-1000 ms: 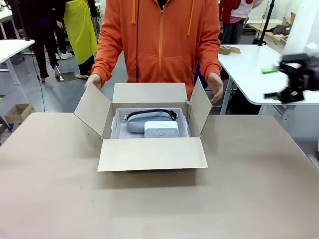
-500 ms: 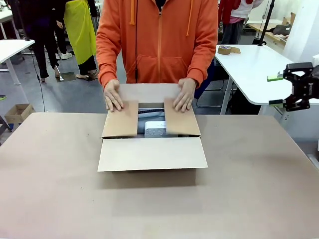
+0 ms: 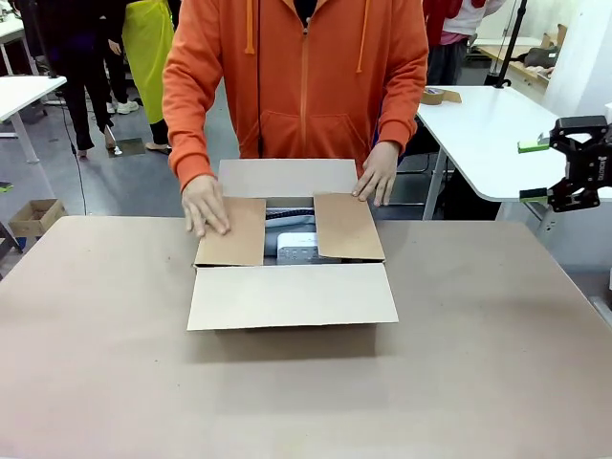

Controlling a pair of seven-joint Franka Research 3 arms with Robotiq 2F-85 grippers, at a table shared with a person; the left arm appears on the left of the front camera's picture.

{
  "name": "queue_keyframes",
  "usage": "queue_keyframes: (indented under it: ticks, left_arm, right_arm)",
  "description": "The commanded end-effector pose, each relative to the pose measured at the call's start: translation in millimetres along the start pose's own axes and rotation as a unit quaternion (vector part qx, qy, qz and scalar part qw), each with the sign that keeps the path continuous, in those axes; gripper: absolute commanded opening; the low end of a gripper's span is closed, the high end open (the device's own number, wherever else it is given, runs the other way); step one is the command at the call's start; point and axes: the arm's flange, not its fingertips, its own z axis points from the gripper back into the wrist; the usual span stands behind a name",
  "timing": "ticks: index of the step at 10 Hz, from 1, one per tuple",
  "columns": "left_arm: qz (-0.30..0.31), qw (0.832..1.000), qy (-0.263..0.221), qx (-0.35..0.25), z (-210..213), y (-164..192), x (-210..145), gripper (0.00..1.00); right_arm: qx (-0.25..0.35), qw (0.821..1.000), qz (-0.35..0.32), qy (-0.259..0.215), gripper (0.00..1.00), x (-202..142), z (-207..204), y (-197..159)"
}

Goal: Pack the gift set into the box.
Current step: Press and hold the closed box until the human finishes sealing it.

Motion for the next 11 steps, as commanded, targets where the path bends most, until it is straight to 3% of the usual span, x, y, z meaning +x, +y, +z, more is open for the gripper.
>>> queue_keyframes:
  ticks: [1, 11]
  left_arm:
    - [-0.009, 1.000, 0.008, 0.001, 1.8, 0.3, -3.7, 1.00]
    - [-0.009, 1.000, 0.008, 0.001, 1.8, 0.3, -3.7, 1.00]
  right_arm:
    - [0.014, 1.000, 0.004, -0.003, 1.00, 2.4, -2.4, 1.8]
    - [0.014, 1.000, 0.004, -0.003, 1.00, 2.4, -2.4, 1.8]
